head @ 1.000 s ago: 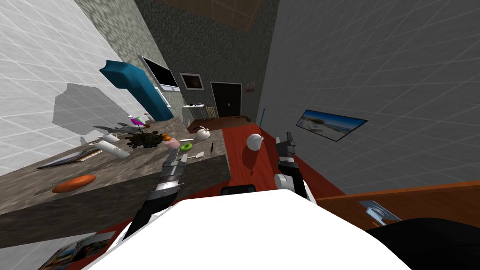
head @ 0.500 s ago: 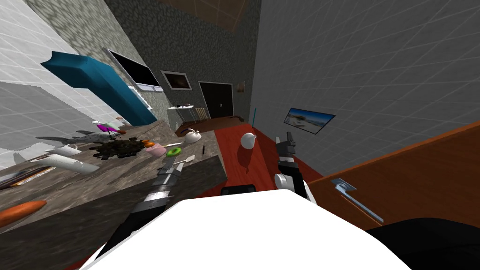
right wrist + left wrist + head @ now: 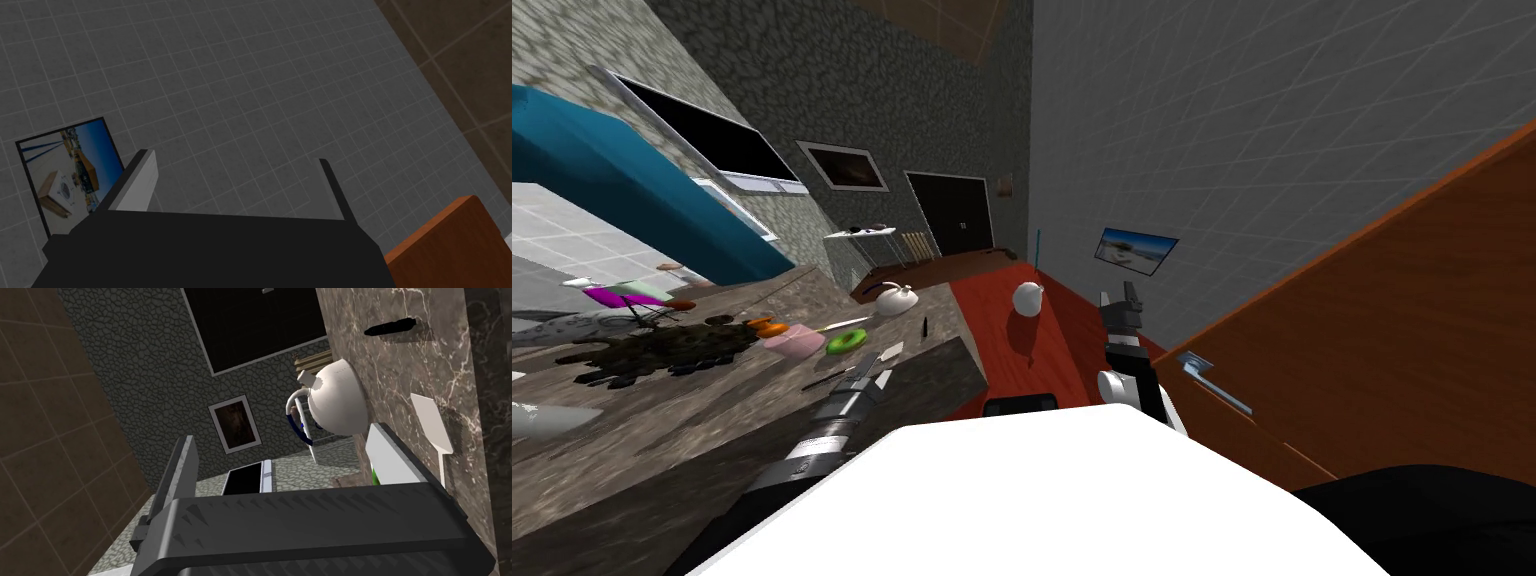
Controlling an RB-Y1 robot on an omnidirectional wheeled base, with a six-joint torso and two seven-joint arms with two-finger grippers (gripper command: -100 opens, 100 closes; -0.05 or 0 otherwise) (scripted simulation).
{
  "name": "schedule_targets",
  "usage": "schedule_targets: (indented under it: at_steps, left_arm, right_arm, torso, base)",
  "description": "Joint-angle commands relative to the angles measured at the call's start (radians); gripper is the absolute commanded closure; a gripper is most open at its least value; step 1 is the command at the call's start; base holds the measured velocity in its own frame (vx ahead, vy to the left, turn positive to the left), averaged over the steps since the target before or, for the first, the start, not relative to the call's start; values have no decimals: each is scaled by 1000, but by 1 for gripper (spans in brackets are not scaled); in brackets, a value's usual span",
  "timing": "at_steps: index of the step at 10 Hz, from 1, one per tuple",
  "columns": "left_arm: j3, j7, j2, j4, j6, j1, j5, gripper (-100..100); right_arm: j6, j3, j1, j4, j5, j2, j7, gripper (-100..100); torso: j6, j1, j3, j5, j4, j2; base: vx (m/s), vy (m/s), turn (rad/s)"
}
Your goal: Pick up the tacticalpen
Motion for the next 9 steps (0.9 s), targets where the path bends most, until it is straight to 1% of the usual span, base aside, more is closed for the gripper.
schedule_targets:
  at_steps: [1, 2, 3, 4, 5, 6, 7, 8, 9]
  left_arm:
    - [7, -5, 25, -1, 21, 48, 27, -100]
    - [20, -11, 64, 1, 49, 77, 67, -100]
    - [20, -11, 64, 1, 49, 98, 67, -100]
    - [33, -18, 103, 2, 77, 126, 106, -100]
    - [33, -18, 105, 2, 77, 148, 106, -100]
    - [46, -25, 145, 4, 106, 184, 145, -100]
    - [46, -25, 145, 4, 106, 197, 145, -100]
    - [59, -34, 185, 6, 136, 235, 183, -100]
    - [59, -34, 185, 6, 136, 244, 183, -100]
  right_arm:
    - [0, 0, 0, 0, 0, 0, 0, 0]
    - [0, 0, 0, 0, 0, 0, 0, 0]
    - [0, 0, 0, 0, 0, 0, 0, 0]
    - [0, 0, 0, 0, 0, 0, 0, 0]
    - [0, 0, 0, 0, 0, 0, 0, 0]
    - [0, 0, 0, 0, 0, 0, 0, 0]
    - [0, 0, 0, 0, 0, 0, 0, 0]
    - [0, 0, 0, 0, 0, 0, 0, 0]
    - [0, 0, 0, 0, 0, 0, 0, 0]
  torso:
    - [0, 0, 0, 0, 0, 0]
    - [-1, 1, 0, 0, 0, 0]
    - [0, 1, 0, 0, 0, -1]
    - [-1, 2, 0, 0, 0, -1]
    - [0, 2, -1, 0, 0, -1]
    - [-1, 2, -1, 0, 0, -1]
    - [0, 2, -1, 0, 0, -2]
    - [-1, 3, -1, 1, 0, -2]
    - [0, 3, -1, 1, 0, -2]
  base:
    - [-9, -42, -176]
    - [-5, -44, -313]
    - [-3, -25, -137]
    - [5, -34, -308]
    - [3, -20, -145]
    - [11, -29, -264]
    - [11, -15, -143]
    - [17, -19, -284]
    - [19, -9, -156]
